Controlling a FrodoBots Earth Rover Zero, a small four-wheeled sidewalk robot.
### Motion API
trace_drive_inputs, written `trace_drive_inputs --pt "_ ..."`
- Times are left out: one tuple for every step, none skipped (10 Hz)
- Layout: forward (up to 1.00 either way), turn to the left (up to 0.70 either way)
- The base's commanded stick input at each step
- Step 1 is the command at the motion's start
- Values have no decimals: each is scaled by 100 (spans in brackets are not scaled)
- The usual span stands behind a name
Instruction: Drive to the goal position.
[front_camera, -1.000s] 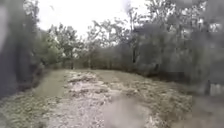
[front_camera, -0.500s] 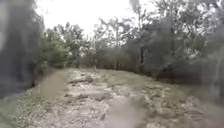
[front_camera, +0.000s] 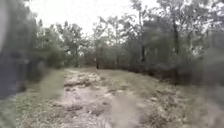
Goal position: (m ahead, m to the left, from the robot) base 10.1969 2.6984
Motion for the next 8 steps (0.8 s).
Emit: trace_drive_inputs --pt "70 0" --pt "70 0" --pt "70 7" --pt "70 32" --pt "70 35" --pt "70 35" --pt "70 35" --pt "70 35"
